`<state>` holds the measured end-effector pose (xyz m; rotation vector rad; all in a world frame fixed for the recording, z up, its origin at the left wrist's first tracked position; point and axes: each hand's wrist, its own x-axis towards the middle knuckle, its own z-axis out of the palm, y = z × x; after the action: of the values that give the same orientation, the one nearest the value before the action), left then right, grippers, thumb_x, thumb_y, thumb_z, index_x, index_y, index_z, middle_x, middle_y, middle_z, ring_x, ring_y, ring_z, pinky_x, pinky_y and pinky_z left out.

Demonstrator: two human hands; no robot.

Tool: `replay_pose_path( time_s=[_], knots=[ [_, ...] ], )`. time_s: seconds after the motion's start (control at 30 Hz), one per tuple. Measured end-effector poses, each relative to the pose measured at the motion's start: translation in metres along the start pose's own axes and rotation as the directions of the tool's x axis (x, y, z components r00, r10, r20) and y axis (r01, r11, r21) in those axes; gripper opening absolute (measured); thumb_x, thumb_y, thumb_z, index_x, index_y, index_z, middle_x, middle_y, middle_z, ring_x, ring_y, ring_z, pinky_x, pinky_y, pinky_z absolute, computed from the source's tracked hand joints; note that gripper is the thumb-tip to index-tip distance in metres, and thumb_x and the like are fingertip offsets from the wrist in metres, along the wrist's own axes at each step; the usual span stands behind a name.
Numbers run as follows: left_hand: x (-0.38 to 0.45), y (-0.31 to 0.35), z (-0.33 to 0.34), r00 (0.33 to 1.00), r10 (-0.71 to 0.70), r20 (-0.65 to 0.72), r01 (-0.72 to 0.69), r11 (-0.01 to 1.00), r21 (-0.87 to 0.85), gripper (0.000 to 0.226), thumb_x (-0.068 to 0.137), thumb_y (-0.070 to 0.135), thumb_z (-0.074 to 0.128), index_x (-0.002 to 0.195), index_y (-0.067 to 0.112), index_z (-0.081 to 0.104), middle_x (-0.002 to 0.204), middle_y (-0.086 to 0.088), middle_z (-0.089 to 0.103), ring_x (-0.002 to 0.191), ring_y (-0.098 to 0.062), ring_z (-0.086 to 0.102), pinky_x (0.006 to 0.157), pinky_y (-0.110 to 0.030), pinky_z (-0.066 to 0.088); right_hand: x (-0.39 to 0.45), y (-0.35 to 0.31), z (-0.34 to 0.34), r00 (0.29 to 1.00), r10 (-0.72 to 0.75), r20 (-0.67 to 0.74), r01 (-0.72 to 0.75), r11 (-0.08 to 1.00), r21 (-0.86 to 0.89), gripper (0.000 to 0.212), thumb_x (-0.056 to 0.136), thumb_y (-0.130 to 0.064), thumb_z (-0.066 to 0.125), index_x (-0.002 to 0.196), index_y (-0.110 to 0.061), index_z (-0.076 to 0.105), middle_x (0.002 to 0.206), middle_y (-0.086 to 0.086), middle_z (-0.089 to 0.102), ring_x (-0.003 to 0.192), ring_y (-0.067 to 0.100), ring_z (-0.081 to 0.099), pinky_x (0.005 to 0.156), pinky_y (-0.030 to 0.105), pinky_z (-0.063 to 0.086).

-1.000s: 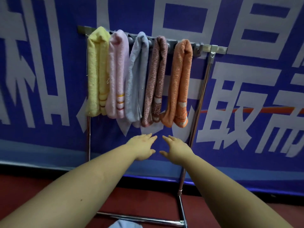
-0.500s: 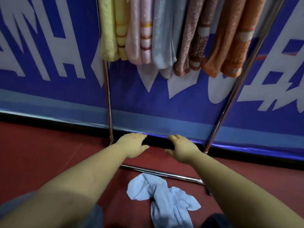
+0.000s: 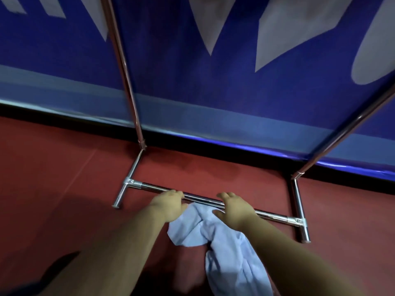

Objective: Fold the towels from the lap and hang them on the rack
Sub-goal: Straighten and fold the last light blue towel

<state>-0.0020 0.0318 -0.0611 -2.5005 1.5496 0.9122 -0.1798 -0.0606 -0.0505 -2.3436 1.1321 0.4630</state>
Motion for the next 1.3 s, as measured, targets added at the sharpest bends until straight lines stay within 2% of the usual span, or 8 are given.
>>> replay_pose_path(
  time_s=[0.33, 0.47, 0.63, 0.73, 0.83, 1.0, 1.2, 1.3],
  knots=[
    [0.046, -0.034, 0.095, 0.918, -0.355, 0.176, 0.392, 0.88, -0.269, 0.056, 0.089, 0.033, 0.055, 0.136, 0.007, 0.038, 0.142, -0.013, 0.043, 0.13, -0.028, 0.044, 0.105, -0.034, 0.037, 0.044, 0.006, 0.082, 0.979, 0.089, 0.184, -0.082, 0.996, -0.043, 0.065, 0.086, -0.038, 0.058, 0.142, -0.019, 0.032, 0.141, 0.007, 0.041, 0.131, 0.029, 0.04, 0.105, 0.034, 0.034],
    [0.048, -0.029, 0.113, 0.909, -0.378, 0.175, 0.416, 0.845, -0.337, 0.044, 0.09, 0.025, 0.056, 0.128, 0.007, 0.044, 0.132, -0.013, 0.054, 0.122, -0.029, 0.052, 0.097, -0.033, 0.041, 0.046, 0.007, 0.1, 0.981, 0.144, 0.13, -0.147, 0.989, 0.013, 0.037, 0.092, -0.019, 0.041, 0.128, -0.017, 0.048, 0.127, 0.006, 0.053, 0.122, 0.027, 0.048, 0.092, 0.031, 0.042],
    [0.044, -0.023, 0.1, 0.924, -0.346, 0.161, 0.381, 0.813, -0.44, 0.034, 0.094, 0.029, 0.047, 0.115, 0.003, 0.056, 0.123, -0.015, 0.061, 0.113, -0.031, 0.057, 0.089, -0.032, 0.043, 0.036, 0.012, 0.089, 0.988, 0.115, 0.1, -0.123, 0.99, 0.075, 0.026, 0.086, -0.028, 0.055, 0.11, -0.019, 0.06, 0.117, 0.004, 0.059, 0.113, 0.027, 0.053, 0.083, 0.028, 0.043],
    [0.037, -0.014, 0.069, 0.948, -0.305, 0.095, 0.303, 0.766, -0.567, 0.031, 0.095, 0.025, 0.046, 0.113, 0.0, 0.053, 0.119, -0.018, 0.06, 0.111, -0.032, 0.057, 0.087, -0.032, 0.041, 0.02, 0.013, 0.06, 0.994, 0.092, 0.059, -0.1, 0.984, 0.145, 0.013, 0.083, -0.031, 0.063, 0.088, -0.025, 0.053, 0.106, 0.005, 0.062, 0.1, 0.027, 0.059, 0.071, 0.027, 0.036],
    [0.019, -0.004, 0.027, 0.977, -0.208, -0.045, 0.128, 0.745, -0.655, 0.007, 0.093, 0.016, 0.049, 0.092, 0.009, 0.052, 0.096, -0.015, 0.058, 0.092, -0.023, 0.055, 0.077, -0.032, 0.04, -0.002, 0.014, 0.03, 0.996, 0.075, -0.041, -0.065, 0.979, 0.192, 0.035, 0.08, -0.033, 0.068, 0.067, -0.029, 0.035, 0.085, 0.001, 0.056, 0.079, 0.022, 0.051, 0.066, 0.026, 0.031],
    [-0.036, 0.026, -0.061, 0.957, -0.05, -0.286, -0.14, 0.783, -0.606, 0.007, 0.096, 0.02, 0.044, 0.095, 0.014, 0.047, 0.094, -0.006, 0.053, 0.087, -0.016, 0.047, 0.065, -0.024, 0.028, -0.056, 0.001, -0.025, 0.985, 0.021, -0.172, 0.016, 0.978, 0.21, 0.041, 0.077, -0.036, 0.07, 0.064, -0.026, 0.032, 0.064, -0.01, 0.046, 0.071, 0.021, 0.046, 0.062, 0.028, 0.029],
    [-0.126, 0.063, -0.149, 0.848, 0.183, -0.498, -0.438, 0.77, -0.463, 0.003, 0.091, 0.021, 0.053, 0.089, 0.018, 0.052, 0.086, 0.0, 0.057, 0.081, -0.015, 0.05, 0.063, -0.021, 0.036, -0.132, -0.027, -0.087, 0.963, -0.113, -0.243, 0.156, 0.974, 0.164, 0.038, 0.072, -0.04, 0.076, 0.069, -0.026, 0.041, 0.07, -0.011, 0.05, 0.076, 0.018, 0.051, 0.066, 0.029, 0.038],
    [-0.175, 0.08, -0.165, 0.793, 0.385, -0.471, -0.551, 0.784, -0.286, 0.005, 0.081, 0.033, 0.055, 0.081, 0.028, 0.056, 0.087, 0.004, 0.064, 0.085, -0.014, 0.058, 0.077, -0.028, 0.044, -0.169, -0.042, -0.116, 0.893, -0.07, -0.446, 0.258, 0.889, 0.377, 0.05, 0.065, -0.043, 0.082, 0.094, -0.022, 0.048, 0.094, -0.01, 0.055, 0.084, 0.011, 0.052, 0.076, 0.025, 0.042]
  ],
)
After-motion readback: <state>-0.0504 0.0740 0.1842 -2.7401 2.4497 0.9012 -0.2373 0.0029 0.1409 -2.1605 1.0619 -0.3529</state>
